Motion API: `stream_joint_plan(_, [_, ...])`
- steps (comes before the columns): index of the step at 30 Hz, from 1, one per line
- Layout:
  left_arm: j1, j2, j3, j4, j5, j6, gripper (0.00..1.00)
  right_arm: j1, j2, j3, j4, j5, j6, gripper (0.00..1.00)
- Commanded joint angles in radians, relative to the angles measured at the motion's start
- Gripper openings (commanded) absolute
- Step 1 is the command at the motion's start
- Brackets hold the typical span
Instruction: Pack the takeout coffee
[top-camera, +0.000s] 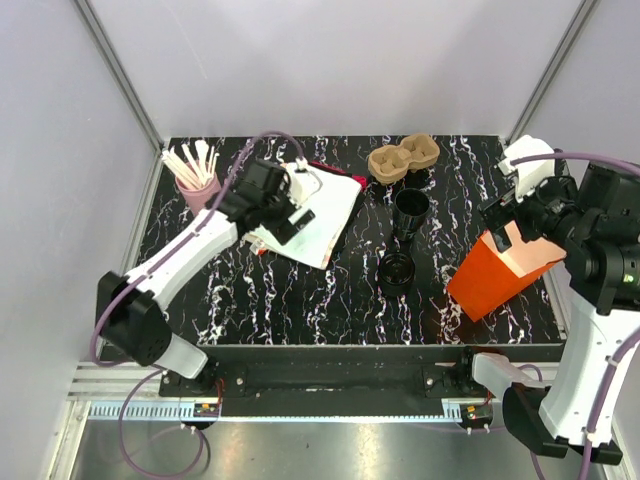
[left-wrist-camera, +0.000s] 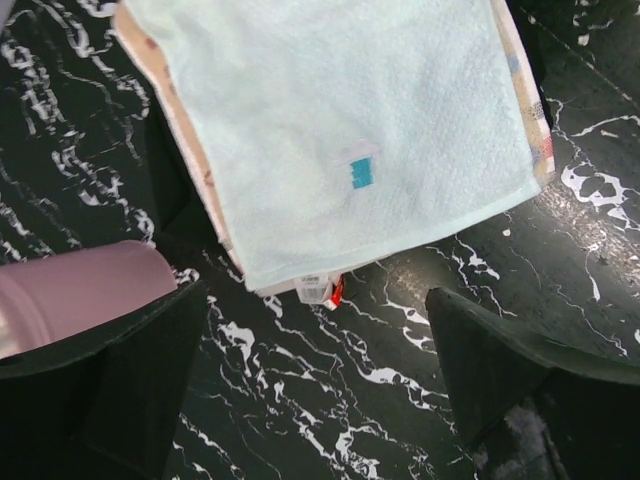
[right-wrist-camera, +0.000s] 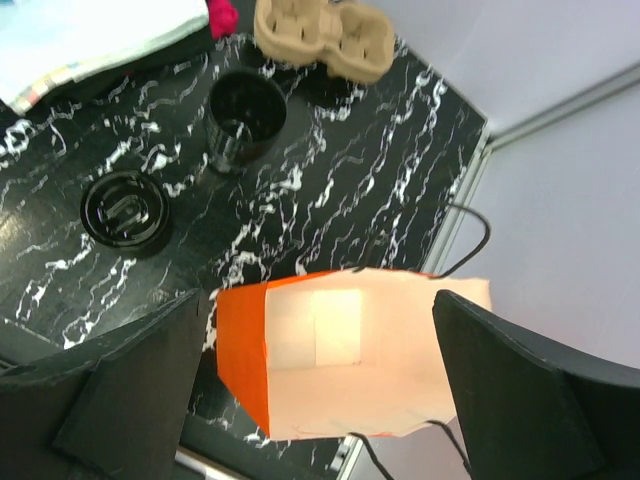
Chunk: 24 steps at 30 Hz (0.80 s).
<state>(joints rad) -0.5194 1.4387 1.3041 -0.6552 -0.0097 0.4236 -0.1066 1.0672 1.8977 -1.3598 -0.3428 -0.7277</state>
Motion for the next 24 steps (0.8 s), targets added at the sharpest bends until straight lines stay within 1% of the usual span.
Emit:
stream_joint_plan(1, [-0.056,0.12,0.032,0.057,-0.107,0.02,0.99,0.004,0.004,0.078,-0.203,-0.065,-0.006,1.0])
stream_joint_plan(3, [-0.068,0.205,0.063,0.048,-0.147,-0.014,0.99,0.004,0.01,0.099,-0.202,-0.076,0.004,1.0])
stream_joint_plan(10, [-0.083,0.39,0.141,0.023,-0.196,-0.077,0.99,0.004,0.034,0.156,-0.197,-0.088,0.019,1.0])
stream_joint_plan(15, [-0.083,0.541,0.251,-0.012,-0.23,-0.109,0.99,0.004,0.053,0.19,-0.194,-0.11,0.034,1.0])
stream_joint_plan(18, [-0.082,0.615,0.314,-0.024,-0.207,-0.121,0.99,0.002,0.059,0.201,-0.188,-0.111,0.043,1.0])
stream_joint_plan(22, [-0.076,0.709,0.43,-0.069,-0.113,-0.149,0.99,0.004,0.066,0.205,-0.17,-0.101,0.054,1.0])
stream_joint_plan(24, [-0.07,0.767,0.475,-0.096,-0.101,-0.161,0.99,0.004,0.069,0.208,-0.164,-0.098,0.062,1.0])
